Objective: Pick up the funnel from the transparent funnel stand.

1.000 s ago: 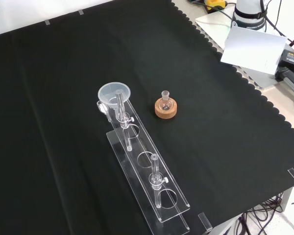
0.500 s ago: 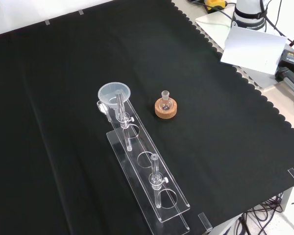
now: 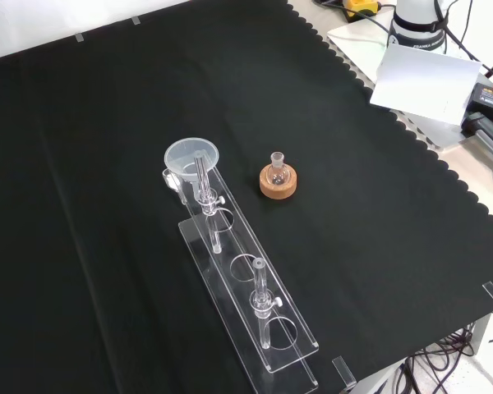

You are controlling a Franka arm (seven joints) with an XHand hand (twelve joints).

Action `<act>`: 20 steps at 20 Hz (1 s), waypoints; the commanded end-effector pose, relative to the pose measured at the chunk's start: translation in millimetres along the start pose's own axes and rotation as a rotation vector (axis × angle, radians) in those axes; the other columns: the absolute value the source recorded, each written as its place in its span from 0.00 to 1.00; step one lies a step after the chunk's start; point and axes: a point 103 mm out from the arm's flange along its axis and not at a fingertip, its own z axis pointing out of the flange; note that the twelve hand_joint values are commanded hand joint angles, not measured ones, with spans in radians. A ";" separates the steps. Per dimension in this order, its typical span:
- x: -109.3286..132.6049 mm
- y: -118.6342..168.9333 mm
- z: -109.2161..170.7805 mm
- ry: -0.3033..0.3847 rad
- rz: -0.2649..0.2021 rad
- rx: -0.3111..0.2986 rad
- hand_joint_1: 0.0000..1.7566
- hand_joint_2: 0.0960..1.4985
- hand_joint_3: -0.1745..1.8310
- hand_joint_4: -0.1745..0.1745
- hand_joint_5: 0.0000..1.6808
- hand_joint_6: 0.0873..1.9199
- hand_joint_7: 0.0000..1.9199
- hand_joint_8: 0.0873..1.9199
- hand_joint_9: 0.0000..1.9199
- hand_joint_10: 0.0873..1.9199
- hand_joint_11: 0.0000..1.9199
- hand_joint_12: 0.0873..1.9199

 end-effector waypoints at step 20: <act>119.8 115.0 83.2 -0.050 -0.223 0.185 0.24 0.74 0.04 0.45 0.17 0.00 0.06 0.26 0.15 0.34 0.10 0.70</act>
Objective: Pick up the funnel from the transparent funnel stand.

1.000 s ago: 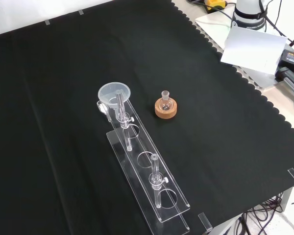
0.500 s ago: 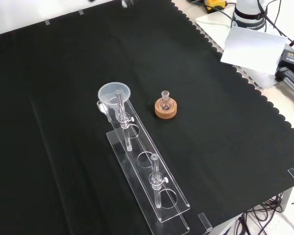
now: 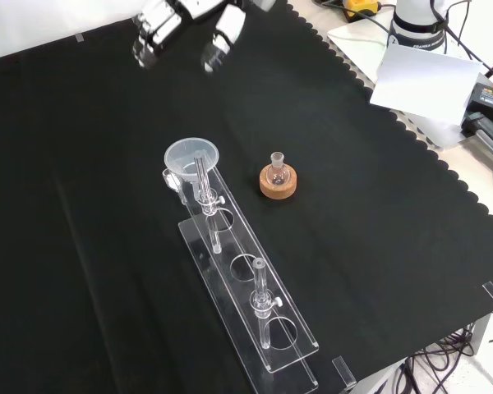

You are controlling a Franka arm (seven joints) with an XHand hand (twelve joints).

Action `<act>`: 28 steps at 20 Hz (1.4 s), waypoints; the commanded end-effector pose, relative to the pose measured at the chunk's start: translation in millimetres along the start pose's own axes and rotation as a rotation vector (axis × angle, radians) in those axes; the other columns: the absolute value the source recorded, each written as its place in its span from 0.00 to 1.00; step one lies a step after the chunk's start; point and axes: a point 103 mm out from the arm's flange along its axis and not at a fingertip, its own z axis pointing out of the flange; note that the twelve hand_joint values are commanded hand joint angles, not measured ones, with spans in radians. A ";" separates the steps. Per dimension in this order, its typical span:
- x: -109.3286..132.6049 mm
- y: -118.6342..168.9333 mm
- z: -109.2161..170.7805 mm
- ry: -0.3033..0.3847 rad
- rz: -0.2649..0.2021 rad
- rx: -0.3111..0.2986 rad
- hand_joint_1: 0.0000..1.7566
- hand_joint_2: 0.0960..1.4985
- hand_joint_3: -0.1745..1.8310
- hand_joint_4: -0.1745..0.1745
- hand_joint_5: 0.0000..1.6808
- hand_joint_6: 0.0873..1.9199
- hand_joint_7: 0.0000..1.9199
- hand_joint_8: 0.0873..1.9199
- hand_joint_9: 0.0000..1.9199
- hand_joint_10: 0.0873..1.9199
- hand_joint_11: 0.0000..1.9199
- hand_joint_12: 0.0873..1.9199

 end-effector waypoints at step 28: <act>82.7 60.2 46.1 -0.116 -0.047 0.257 0.34 0.59 0.00 0.48 0.07 0.00 0.00 0.25 0.09 0.42 0.13 0.75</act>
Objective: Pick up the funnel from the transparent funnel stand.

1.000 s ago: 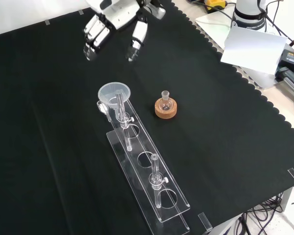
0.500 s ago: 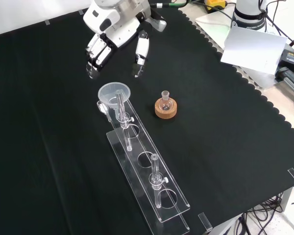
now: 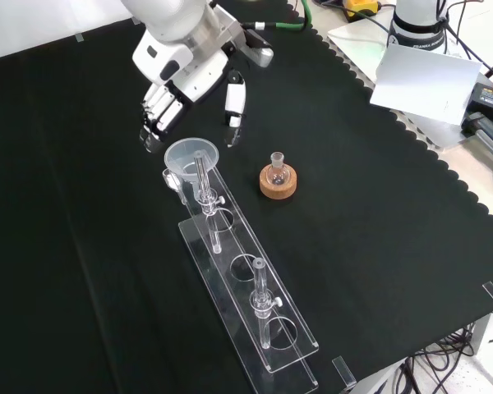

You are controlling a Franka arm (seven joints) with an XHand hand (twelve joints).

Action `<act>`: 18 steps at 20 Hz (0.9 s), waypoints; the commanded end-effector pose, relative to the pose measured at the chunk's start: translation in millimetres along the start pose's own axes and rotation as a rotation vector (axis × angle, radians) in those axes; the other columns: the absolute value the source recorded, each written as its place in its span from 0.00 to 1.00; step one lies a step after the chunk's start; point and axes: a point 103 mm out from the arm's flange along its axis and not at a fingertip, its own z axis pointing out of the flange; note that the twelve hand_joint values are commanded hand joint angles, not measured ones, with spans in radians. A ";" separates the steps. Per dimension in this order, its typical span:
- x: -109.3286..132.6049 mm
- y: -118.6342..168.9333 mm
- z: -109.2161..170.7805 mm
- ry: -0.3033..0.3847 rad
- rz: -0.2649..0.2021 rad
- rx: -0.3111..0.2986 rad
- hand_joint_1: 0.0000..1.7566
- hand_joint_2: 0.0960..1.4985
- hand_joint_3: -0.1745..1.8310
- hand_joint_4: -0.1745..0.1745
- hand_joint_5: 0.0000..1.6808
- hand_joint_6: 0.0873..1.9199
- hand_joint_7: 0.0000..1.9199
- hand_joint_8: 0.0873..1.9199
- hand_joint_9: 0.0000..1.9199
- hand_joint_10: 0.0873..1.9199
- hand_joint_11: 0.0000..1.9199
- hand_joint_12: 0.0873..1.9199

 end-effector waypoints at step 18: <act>5.5 22.9 18.2 -0.026 -0.020 0.053 0.36 0.58 0.00 0.49 0.08 0.00 0.00 0.25 0.09 0.42 0.14 0.75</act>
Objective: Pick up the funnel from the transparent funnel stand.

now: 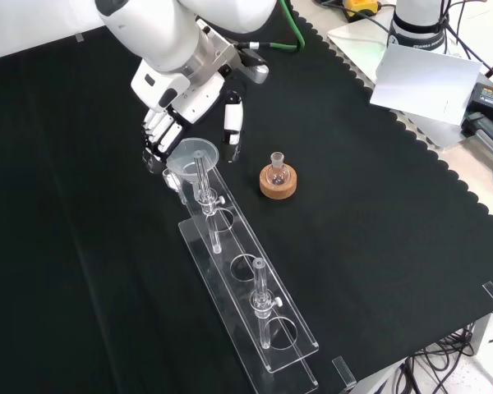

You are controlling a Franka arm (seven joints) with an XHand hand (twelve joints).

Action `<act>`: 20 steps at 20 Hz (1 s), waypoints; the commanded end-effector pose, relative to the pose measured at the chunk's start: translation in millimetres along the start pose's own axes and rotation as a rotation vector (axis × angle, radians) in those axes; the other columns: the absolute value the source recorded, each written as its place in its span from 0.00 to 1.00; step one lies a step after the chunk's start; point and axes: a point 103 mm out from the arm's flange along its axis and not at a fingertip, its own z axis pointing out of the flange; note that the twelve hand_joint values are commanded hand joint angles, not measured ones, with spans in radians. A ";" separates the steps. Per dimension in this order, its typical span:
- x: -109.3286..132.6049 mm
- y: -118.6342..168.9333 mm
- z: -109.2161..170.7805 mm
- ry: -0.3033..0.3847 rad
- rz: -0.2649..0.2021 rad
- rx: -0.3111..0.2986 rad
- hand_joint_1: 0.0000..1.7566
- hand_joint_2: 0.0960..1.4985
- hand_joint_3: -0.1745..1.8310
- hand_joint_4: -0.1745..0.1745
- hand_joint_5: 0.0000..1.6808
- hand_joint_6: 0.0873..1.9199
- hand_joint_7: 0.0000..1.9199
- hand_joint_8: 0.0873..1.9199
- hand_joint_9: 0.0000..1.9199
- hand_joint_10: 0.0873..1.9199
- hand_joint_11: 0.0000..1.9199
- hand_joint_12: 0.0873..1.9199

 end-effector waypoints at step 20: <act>2.4 7.7 5.1 -0.029 0.005 0.004 0.41 0.61 0.00 0.54 0.16 0.00 0.02 0.31 0.15 0.43 0.19 0.72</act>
